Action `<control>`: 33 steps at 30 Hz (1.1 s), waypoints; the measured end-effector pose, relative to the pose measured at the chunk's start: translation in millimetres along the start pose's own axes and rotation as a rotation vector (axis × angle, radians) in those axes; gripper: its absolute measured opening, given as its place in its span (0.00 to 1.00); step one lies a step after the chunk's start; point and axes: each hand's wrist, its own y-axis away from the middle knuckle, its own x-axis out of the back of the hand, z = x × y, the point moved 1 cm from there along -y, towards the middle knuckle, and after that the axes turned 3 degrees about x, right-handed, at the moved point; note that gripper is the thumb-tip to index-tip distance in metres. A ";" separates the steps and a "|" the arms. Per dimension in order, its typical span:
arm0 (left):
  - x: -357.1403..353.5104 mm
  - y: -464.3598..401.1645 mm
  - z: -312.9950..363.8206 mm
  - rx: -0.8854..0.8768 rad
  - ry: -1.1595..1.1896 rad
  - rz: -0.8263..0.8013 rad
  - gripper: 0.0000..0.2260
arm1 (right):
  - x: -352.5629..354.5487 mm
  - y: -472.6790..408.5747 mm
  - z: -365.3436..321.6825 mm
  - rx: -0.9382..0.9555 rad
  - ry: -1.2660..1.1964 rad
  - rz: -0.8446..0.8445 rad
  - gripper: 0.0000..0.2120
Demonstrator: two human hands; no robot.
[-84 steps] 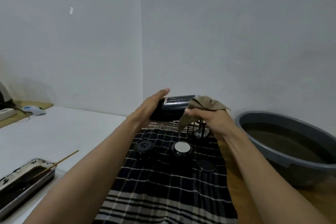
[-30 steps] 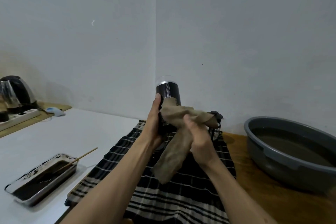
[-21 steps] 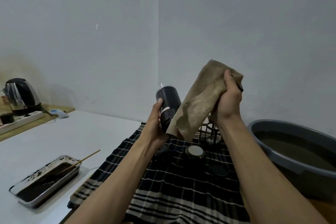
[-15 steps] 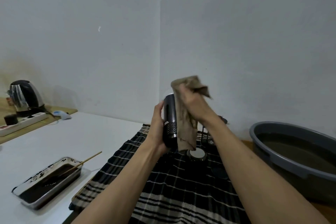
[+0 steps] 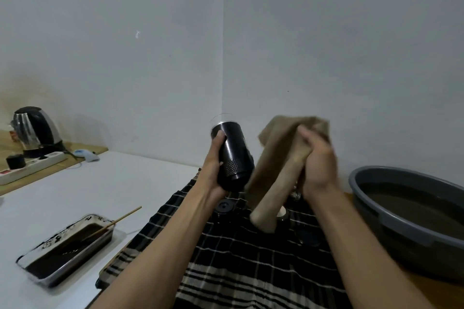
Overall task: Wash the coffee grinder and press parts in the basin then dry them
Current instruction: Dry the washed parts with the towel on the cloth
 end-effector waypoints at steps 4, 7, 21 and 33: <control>1.4 6.9 -3.0 0.057 -0.022 -0.025 0.32 | 1.5 -42.6 -50.9 0.198 0.103 0.107 0.11; -1.1 10.4 -7.5 0.121 -0.001 -0.073 0.29 | -22.2 -51.7 -50.1 0.213 0.308 -0.075 0.16; -11.5 2.5 -3.3 0.032 -0.010 -0.174 0.29 | -27.1 35.1 45.8 0.113 -0.044 -0.374 0.15; 3.1 -0.9 -9.2 0.127 -0.087 0.033 0.24 | -25.6 -45.9 5.2 0.048 -0.027 -0.133 0.16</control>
